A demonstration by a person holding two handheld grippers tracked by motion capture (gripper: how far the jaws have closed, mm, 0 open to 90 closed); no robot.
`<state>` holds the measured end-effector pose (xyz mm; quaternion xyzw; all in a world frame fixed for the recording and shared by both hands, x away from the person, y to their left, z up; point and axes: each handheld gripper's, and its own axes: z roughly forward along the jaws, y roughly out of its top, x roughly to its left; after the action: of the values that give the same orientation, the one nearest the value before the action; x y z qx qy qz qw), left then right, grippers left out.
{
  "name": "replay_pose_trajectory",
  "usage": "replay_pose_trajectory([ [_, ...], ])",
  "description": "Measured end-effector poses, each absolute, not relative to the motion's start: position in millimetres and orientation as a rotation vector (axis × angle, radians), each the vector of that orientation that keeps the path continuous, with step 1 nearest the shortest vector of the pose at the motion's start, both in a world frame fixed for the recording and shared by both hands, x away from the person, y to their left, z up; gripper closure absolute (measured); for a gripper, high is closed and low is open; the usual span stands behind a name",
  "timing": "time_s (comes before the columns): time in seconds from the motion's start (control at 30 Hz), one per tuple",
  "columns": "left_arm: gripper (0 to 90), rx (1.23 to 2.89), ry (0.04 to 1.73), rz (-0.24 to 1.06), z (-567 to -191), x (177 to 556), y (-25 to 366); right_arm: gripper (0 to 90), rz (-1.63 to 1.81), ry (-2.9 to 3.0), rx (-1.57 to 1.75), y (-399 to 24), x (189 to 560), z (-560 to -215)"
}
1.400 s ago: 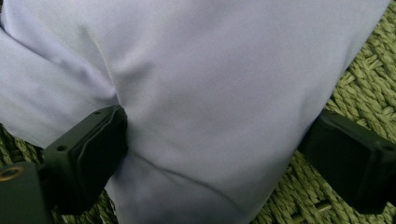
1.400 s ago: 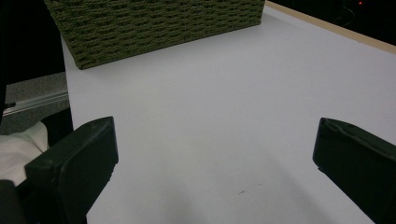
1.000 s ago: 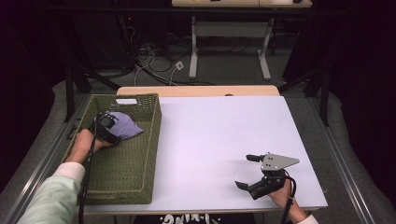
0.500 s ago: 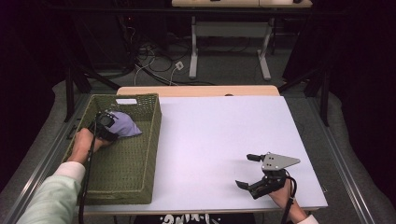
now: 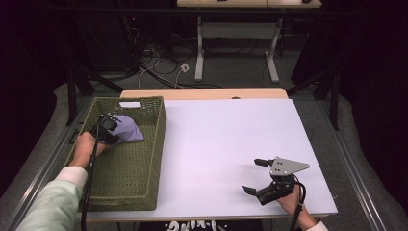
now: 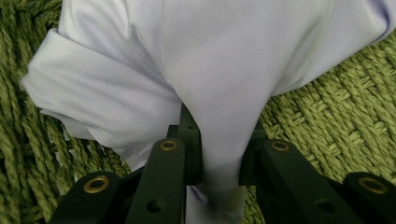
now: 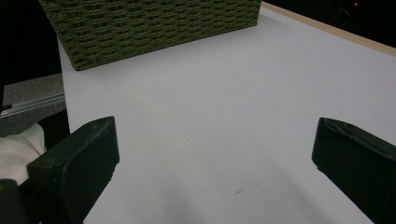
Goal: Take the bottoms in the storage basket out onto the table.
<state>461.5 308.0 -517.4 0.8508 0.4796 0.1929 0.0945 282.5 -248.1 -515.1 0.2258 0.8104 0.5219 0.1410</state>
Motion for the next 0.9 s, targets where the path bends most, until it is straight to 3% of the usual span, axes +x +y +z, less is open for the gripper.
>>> replay_pose_trajectory([
  [0.9, 78.6, 2.375, 1.312, 0.686, -487.2, 429.7, 308.5, 0.5, 1.505, 2.335, 0.649, -247.6, 281.8, -514.4],
])
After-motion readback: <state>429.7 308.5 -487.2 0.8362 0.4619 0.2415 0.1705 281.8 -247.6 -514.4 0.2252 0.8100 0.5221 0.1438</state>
